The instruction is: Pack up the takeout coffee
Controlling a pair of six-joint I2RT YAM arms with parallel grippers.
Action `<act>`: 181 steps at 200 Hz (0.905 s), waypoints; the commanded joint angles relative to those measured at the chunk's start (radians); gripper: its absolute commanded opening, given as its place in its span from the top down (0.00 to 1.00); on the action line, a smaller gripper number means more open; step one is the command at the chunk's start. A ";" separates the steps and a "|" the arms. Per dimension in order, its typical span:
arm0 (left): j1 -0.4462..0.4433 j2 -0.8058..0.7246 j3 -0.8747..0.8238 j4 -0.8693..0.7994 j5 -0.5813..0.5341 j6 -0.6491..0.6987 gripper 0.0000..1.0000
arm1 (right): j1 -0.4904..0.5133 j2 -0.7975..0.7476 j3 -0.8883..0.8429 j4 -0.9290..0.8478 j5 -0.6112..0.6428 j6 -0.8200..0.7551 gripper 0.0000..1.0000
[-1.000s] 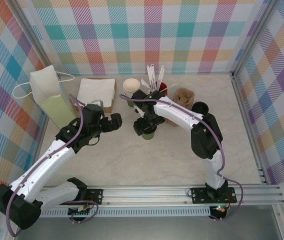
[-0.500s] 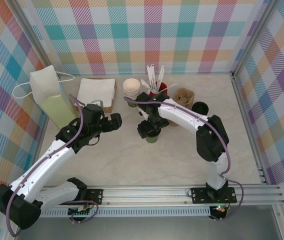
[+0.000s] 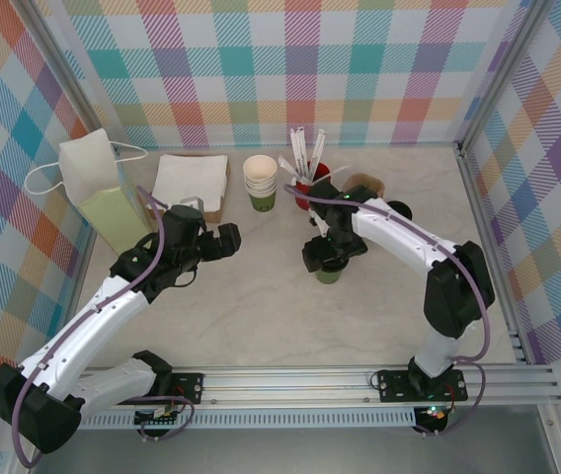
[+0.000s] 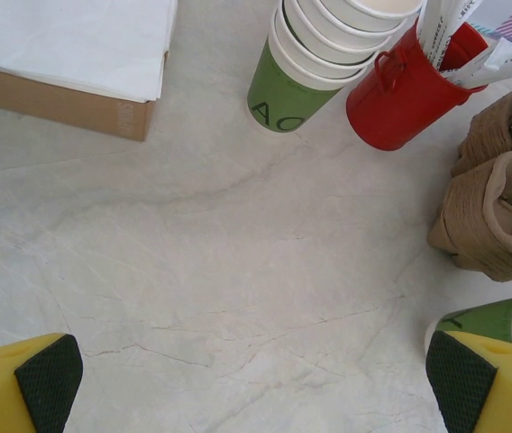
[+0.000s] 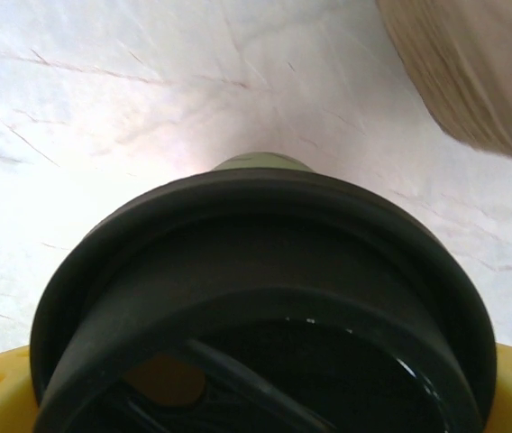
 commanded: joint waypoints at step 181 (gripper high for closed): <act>0.011 0.049 0.037 0.010 0.005 -0.005 0.00 | -0.254 -0.158 -0.236 0.083 -0.008 -0.003 0.00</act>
